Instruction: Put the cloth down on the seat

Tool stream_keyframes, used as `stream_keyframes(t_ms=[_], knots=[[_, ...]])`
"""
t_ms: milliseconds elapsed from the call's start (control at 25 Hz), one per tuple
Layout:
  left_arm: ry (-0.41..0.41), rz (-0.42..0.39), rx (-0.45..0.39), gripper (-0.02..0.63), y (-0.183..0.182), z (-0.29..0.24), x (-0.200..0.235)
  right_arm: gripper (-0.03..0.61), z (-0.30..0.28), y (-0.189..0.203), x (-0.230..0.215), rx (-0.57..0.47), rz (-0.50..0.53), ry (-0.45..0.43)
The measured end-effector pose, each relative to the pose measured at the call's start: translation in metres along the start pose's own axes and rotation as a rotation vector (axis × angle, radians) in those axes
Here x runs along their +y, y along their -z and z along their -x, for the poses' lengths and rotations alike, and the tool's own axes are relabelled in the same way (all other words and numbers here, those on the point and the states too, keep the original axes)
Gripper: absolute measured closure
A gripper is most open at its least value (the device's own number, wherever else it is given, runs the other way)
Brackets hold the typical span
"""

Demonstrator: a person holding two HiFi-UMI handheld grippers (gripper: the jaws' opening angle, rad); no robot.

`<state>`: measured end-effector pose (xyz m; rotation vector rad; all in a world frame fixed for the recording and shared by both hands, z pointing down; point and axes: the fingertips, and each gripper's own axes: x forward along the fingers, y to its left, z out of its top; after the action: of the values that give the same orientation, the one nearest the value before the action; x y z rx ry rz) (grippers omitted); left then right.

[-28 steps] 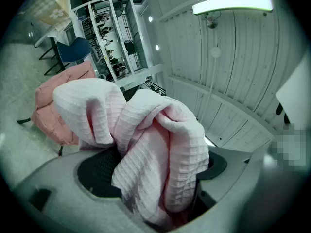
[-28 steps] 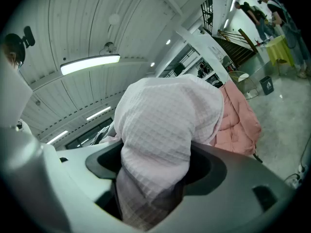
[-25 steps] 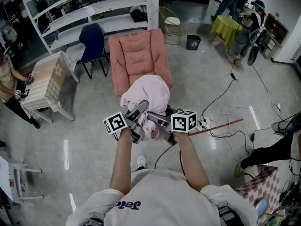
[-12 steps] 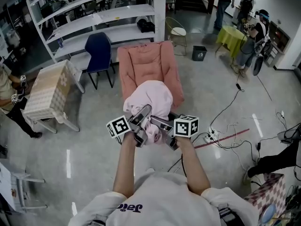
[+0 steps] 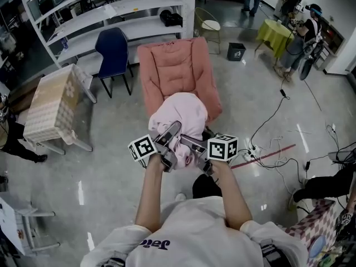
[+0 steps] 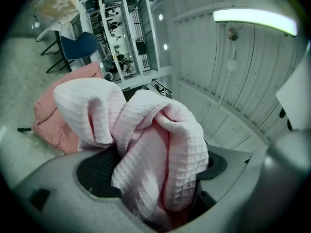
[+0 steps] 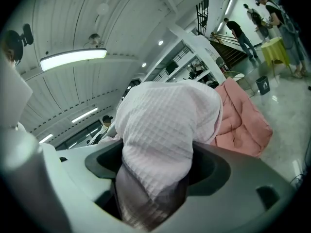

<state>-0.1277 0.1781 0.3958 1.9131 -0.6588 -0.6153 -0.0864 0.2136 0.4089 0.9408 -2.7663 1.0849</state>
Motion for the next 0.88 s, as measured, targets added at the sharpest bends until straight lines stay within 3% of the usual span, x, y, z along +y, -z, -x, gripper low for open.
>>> stream_keyframes(t_ms=[320,640,880], knots=[[-0.087,0.027,-0.034,0.184,-0.043,-0.069,0.055,0.201,-0.045,-0.046,-0.079,0.066,-0.052,-0.036],[-0.069,-0.028,-0.139,0.184,-0.11,-0.177,0.068,0.201,-0.075,-0.153,-0.151,0.061,0.02,-0.136],[-0.052,-0.03,-0.185,0.184,-0.13,-0.217,0.079,0.201,-0.089,-0.184,-0.185,0.094,0.042,-0.185]])
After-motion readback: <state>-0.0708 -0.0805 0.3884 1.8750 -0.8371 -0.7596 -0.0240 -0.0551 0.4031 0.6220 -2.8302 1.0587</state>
